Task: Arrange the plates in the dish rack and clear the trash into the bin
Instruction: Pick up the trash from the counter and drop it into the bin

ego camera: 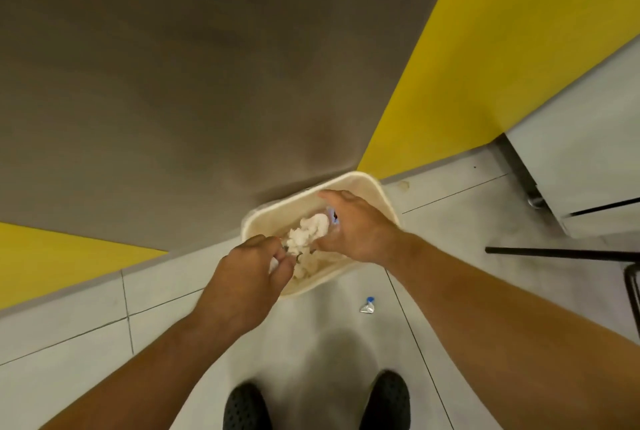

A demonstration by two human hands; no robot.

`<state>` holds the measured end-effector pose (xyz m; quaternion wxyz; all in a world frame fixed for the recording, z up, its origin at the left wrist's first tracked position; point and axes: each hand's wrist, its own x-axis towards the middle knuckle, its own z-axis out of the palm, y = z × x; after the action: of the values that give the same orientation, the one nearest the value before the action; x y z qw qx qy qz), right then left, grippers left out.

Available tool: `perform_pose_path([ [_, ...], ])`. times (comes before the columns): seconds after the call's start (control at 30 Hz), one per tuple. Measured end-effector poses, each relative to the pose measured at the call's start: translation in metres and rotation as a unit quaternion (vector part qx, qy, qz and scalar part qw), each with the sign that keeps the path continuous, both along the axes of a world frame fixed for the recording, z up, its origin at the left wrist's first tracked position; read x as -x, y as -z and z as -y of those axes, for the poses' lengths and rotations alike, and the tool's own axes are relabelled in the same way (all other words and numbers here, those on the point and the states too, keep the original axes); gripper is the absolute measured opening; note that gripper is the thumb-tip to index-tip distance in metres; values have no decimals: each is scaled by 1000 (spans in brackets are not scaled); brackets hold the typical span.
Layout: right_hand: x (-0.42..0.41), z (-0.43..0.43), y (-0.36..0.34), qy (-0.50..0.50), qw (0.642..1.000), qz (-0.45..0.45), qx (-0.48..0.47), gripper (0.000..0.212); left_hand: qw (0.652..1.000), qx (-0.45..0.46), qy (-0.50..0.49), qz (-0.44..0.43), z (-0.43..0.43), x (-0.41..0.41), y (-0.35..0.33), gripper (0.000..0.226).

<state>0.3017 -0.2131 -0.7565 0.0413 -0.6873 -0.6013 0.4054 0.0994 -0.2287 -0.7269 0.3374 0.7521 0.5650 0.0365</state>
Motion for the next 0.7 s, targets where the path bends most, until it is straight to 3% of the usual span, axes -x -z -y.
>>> perform_pose_path([
  [0.13, -30, 11, -32, 2, 1000, 2, -23, 80, 999, 22, -22, 18, -15, -29, 19, 16],
  [0.23, -43, 14, -57, -10, 999, 39, -30, 68, 995, 101, 15, 0, -22, -36, 22, 49],
  [0.33, -48, 18, -87, 0, 998, 40, -42, 57, 996, 77, 47, -14, -22, -36, -3, 49],
  [0.5, -47, 26, -167, 10, 996, 27, -83, 48, 998, 11, 59, -15, -18, -30, -100, 37],
  [0.7, -50, 26, -319, -3, 989, 16, -146, 30, 989, -83, 114, 33, -16, -45, -284, 35],
])
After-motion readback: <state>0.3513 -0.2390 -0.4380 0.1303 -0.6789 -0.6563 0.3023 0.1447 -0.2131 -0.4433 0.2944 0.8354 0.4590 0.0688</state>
